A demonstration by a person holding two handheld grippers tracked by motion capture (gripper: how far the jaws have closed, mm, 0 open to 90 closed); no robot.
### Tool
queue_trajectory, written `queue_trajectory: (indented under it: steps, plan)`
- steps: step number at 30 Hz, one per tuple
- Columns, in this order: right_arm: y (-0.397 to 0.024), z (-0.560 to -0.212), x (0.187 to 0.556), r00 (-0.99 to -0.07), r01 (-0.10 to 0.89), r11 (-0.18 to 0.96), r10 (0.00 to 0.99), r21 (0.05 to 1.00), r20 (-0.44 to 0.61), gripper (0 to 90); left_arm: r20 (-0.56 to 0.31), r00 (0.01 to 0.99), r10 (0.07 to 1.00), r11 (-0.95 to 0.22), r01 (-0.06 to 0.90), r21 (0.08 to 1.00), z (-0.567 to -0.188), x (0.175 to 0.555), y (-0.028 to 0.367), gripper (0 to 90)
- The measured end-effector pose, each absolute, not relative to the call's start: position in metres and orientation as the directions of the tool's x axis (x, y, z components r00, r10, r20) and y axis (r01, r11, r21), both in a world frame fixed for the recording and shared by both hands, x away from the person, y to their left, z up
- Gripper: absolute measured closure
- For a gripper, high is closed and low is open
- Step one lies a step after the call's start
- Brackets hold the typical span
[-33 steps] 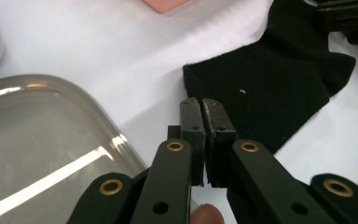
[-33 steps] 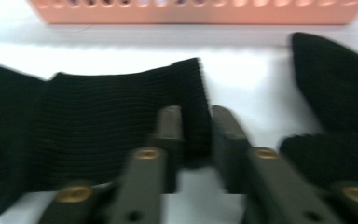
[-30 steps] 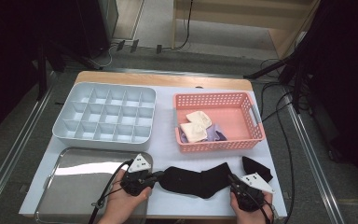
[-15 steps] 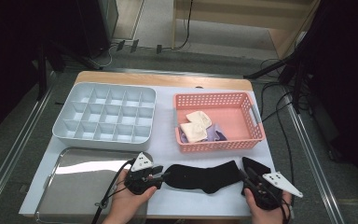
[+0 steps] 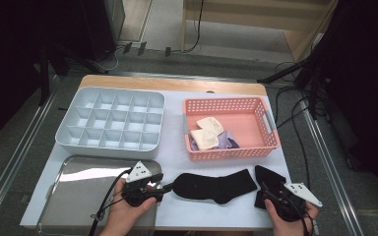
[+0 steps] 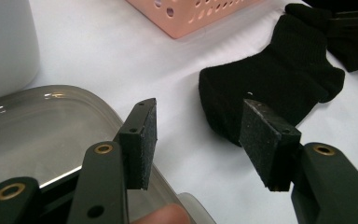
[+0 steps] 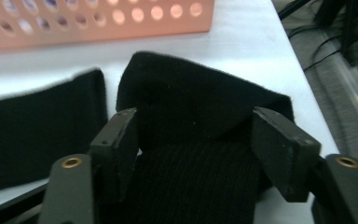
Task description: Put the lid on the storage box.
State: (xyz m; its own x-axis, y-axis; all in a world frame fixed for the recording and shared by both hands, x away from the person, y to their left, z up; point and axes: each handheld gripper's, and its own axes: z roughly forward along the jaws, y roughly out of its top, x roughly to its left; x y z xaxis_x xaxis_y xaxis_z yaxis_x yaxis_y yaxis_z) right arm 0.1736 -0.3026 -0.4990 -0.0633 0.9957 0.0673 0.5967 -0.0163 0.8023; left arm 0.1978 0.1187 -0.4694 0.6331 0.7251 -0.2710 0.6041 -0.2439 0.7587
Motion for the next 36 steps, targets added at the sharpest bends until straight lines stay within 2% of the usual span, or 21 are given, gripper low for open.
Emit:
queue_trajectory:
  steps: [2, 6, 8, 11, 17, 21, 27, 29, 32, 36]
  plan:
    - [-0.297, -0.499, 0.174, -0.054, 0.605, 0.009, 0.998, 0.796, 0.03, 46.0, -0.267, 0.632, 0.727, -0.248, 0.605, 0.757, -0.47, 0.198, 0.118, 47.7]
    - [-0.297, -0.499, 0.173, -0.061, 0.597, 0.011, 0.998, 0.802, 0.032, 71.3, -0.271, 0.63, 0.728, -0.246, 0.609, 0.754, -0.473, 0.198, 0.119, 47.8]
    - [-0.299, -0.5, 0.172, -0.05, 0.587, -0.001, 0.998, 0.809, 0.038, 75.8, -0.275, 0.629, 0.727, -0.244, 0.611, 0.753, -0.472, 0.197, 0.118, 47.8]
    - [-0.303, -0.499, 0.169, -0.039, 0.568, -0.045, 0.996, 0.822, 0.082, 77.9, -0.291, 0.633, 0.717, -0.232, 0.611, 0.757, -0.471, 0.196, 0.118, 48.0]
    - [-0.291, -0.476, 0.152, -0.104, 0.465, -0.03, 0.991, 0.885, 0.088, 78.0, -0.301, 0.639, 0.708, -0.23, 0.612, 0.757, -0.471, 0.196, 0.114, 48.2]
    - [-0.267, -0.458, 0.14, -0.21, 0.393, 0.011, 0.975, 0.919, 0.078, 77.8, -0.29, 0.646, 0.706, -0.247, 0.608, 0.754, -0.471, 0.197, 0.111, 49.0]
    - [-0.219, -0.466, 0.139, -0.38, 0.408, 0.104, 0.923, 0.907, 0.065, 76.8, -0.295, 0.634, 0.714, -0.255, 0.629, 0.734, -0.47, 0.197, 0.108, 55.5]
    - [-0.207, -0.472, 0.14, -0.41, 0.415, 0.148, 0.911, 0.897, 0.039, 72.0, -0.298, 0.617, 0.728, -0.25, 0.644, 0.723, -0.472, 0.198, 0.108, 58.6]
    - [-0.201, -0.474, 0.142, -0.45, 0.41, 0.151, 0.891, 0.9, 0.055, 51.6, -0.295, 0.606, 0.739, -0.248, 0.652, 0.717, -0.473, 0.199, 0.11, 60.8]
    - [-0.226, -0.465, 0.141, -0.426, 0.379, -0.004, 0.887, 0.925, 0.178, 46.6, -0.301, 0.605, 0.737, -0.244, 0.654, 0.716, -0.473, 0.199, 0.11, 62.4]
